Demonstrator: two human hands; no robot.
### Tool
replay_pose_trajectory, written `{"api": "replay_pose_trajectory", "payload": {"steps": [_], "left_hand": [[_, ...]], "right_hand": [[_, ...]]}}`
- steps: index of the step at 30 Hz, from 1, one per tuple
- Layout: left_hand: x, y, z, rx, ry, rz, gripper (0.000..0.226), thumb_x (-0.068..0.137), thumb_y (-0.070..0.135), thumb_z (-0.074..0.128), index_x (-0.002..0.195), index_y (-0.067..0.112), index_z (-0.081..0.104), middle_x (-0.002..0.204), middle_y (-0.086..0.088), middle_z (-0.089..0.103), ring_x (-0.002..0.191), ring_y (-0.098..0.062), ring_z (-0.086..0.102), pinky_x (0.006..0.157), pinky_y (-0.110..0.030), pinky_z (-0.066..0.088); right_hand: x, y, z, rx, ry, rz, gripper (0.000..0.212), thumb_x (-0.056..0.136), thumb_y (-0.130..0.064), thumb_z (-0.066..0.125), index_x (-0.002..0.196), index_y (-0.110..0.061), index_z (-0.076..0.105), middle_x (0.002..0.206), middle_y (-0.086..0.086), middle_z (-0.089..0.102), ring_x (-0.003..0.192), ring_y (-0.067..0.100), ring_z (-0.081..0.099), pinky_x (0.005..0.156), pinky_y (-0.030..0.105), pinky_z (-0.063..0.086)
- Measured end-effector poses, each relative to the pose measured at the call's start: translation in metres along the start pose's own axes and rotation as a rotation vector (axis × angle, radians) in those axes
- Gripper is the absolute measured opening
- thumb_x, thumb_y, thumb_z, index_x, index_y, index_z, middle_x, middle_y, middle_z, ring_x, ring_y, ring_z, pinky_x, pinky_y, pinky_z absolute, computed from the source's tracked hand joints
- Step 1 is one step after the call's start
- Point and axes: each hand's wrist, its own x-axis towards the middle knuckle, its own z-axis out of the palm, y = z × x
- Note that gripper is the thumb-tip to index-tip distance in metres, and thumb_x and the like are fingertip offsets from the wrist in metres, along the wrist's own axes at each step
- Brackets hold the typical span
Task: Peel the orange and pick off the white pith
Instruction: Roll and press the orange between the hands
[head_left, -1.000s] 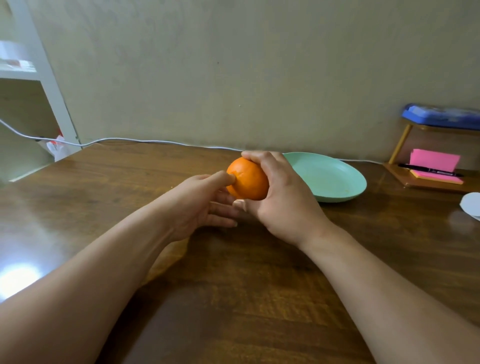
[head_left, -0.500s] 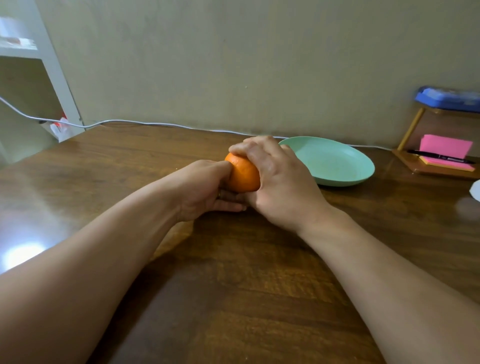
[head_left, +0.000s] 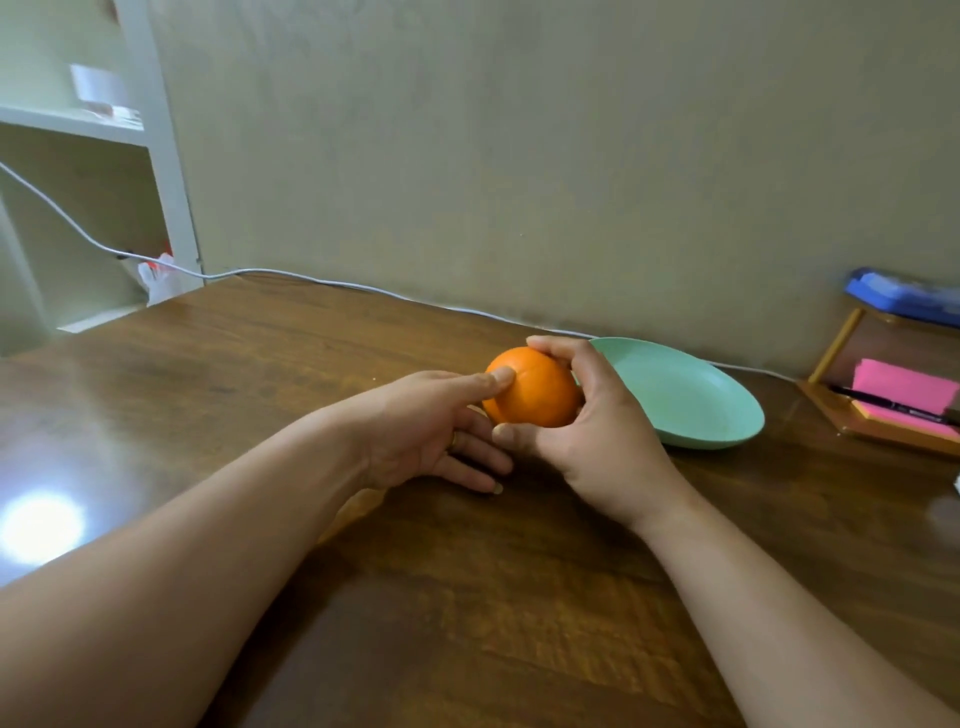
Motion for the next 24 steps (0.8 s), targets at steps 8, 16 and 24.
{"api": "replay_pose_trajectory", "payload": {"steps": [8, 16, 24], "left_hand": [[-0.003, 0.001, -0.001, -0.006, -0.022, -0.001, 0.045, 0.106, 0.036, 0.061, 0.137, 0.004, 0.053, 0.104, -0.023, 0.069, 0.092, -0.033, 0.074, 0.088, -0.053, 0.063], [0.001, 0.000, 0.004, -0.004, 0.046, -0.010, 0.041, 0.103, 0.027, 0.054, 0.137, 0.003, 0.054, 0.105, -0.022, 0.070, 0.081, -0.028, 0.075, 0.086, -0.048, 0.066], [0.005, -0.002, 0.006, 0.004, 0.086, 0.000, 0.036, 0.105, 0.015, 0.045, 0.136, -0.002, 0.048, 0.114, -0.026, 0.065, 0.082, -0.031, 0.072, 0.082, -0.047, 0.068]], "right_hand": [[-0.003, -0.001, -0.003, 0.002, -0.016, -0.012, 0.086, 0.073, -0.045, 0.096, 0.144, -0.053, 0.047, 0.145, -0.019, 0.049, 0.125, 0.013, 0.057, 0.099, 0.035, 0.057], [-0.002, -0.011, 0.002, -0.157, -0.013, -0.153, 0.085, 0.074, -0.043, 0.097, 0.143, -0.049, 0.048, 0.139, -0.022, 0.045, 0.125, 0.008, 0.052, 0.101, 0.036, 0.055], [-0.001, -0.011, 0.008, -0.303, -0.008, -0.220, 0.083, 0.074, -0.044, 0.095, 0.143, -0.047, 0.050, 0.140, -0.018, 0.046, 0.124, 0.016, 0.053, 0.099, 0.044, 0.055]]}}
